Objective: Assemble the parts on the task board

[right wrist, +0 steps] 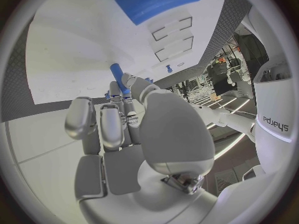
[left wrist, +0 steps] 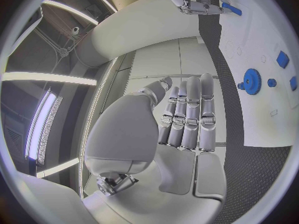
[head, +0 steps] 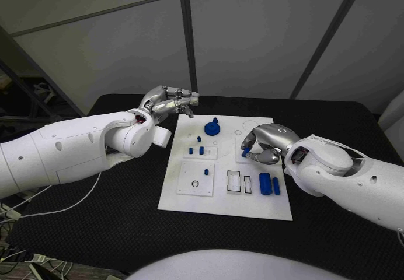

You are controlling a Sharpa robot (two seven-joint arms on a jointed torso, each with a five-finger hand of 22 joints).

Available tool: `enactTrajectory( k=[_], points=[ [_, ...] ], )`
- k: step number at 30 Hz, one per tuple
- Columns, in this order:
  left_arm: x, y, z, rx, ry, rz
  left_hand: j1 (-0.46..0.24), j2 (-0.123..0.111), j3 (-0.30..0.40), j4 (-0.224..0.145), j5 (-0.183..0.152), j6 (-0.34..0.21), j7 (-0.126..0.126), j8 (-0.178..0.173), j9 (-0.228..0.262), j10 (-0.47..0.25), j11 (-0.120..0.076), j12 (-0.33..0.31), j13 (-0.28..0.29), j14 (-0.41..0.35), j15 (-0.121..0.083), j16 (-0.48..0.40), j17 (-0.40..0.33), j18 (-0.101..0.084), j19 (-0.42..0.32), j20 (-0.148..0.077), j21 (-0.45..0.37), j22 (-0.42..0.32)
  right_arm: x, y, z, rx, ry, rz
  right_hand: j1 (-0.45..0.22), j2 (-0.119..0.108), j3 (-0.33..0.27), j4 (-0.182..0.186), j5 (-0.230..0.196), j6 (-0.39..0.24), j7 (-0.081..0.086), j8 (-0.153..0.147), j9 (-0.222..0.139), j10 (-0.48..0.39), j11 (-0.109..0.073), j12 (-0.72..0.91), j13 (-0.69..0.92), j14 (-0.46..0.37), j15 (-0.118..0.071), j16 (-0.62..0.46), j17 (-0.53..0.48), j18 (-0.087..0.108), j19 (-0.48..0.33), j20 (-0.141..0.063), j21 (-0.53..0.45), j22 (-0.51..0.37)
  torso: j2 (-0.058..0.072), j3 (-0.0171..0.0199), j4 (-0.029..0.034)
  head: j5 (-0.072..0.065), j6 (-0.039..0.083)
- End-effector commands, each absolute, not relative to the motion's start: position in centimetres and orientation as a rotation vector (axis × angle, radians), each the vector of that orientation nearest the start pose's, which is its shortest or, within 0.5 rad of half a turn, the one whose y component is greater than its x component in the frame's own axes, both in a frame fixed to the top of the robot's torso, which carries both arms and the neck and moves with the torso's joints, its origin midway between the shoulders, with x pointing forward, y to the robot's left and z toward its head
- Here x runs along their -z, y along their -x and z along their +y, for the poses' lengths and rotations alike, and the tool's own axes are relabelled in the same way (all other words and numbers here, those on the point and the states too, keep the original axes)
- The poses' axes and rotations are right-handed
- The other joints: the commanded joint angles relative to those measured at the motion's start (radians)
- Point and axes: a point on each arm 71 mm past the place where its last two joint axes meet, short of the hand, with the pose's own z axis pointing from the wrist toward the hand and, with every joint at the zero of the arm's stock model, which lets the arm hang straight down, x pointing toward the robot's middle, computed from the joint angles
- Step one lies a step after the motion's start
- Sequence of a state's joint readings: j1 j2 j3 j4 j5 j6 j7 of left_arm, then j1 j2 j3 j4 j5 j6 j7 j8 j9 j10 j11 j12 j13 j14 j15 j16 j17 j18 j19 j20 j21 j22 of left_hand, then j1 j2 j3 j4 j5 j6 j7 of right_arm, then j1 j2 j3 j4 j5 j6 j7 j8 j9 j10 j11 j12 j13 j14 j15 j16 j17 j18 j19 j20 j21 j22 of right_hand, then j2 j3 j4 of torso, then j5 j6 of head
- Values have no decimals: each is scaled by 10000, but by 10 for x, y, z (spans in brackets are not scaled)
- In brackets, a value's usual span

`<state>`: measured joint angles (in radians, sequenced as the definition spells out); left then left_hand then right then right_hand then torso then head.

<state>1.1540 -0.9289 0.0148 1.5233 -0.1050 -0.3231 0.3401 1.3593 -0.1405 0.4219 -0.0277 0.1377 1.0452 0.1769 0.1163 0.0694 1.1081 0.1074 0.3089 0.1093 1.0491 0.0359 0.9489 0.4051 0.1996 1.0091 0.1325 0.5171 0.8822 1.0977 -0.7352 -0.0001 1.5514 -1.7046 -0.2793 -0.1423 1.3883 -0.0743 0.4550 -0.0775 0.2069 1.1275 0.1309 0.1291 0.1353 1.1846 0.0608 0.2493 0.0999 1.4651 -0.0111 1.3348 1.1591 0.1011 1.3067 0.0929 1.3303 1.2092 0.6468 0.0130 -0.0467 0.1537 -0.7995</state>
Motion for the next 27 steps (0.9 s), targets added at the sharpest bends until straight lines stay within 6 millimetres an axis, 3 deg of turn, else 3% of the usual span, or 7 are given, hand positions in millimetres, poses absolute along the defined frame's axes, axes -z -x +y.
enactTrajectory(
  k=[1,10,20,27],
  points=[
    [180,-488,253,14305,10843,14166,29,101,-52,-10,61,-74,26,-27,-10,-98,1,48,14,-21,15,-39,-10,-190,-50,46,-48,-14,203,-454,-132,-7209,3383,15876,-9,144,37,-6,53,14,44,-7,-11,23,21,-35,18,344,-48,34,7,-160,69,3,57,16,4,-4,-9,11,18],
    [181,-489,251,14342,10832,14178,29,101,-52,-10,61,-74,26,-27,-10,-98,1,48,14,-21,15,-39,-10,-190,-50,46,-48,-14,179,-442,-122,-8243,2978,15249,-10,110,56,-25,213,-7,64,-32,-5,20,38,-95,34,352,-33,59,40,-172,100,8,96,69,6,-10,-5,25,47],
    [181,-490,247,14429,10804,14209,34,117,-56,-10,60,-88,34,-30,-10,-113,6,53,16,-19,17,-40,-13,-188,-43,47,-55,-18,170,-424,-77,-9945,3171,15147,-30,95,49,-18,249,-11,72,-39,-2,20,45,-113,40,355,-29,67,49,-176,110,11,108,87,21,-12,7,188,58],
    [181,-490,244,14481,10789,14229,34,117,-56,-10,60,-88,34,-30,-10,-113,6,53,16,-19,17,-40,-13,-188,-43,47,-55,-18,179,-413,-49,-10690,3537,15567,-45,75,43,-18,287,-43,86,-65,-5,-10,60,-158,41,355,-18,69,44,-177,113,18,115,95,19,-17,16,265,34]
  ],
)
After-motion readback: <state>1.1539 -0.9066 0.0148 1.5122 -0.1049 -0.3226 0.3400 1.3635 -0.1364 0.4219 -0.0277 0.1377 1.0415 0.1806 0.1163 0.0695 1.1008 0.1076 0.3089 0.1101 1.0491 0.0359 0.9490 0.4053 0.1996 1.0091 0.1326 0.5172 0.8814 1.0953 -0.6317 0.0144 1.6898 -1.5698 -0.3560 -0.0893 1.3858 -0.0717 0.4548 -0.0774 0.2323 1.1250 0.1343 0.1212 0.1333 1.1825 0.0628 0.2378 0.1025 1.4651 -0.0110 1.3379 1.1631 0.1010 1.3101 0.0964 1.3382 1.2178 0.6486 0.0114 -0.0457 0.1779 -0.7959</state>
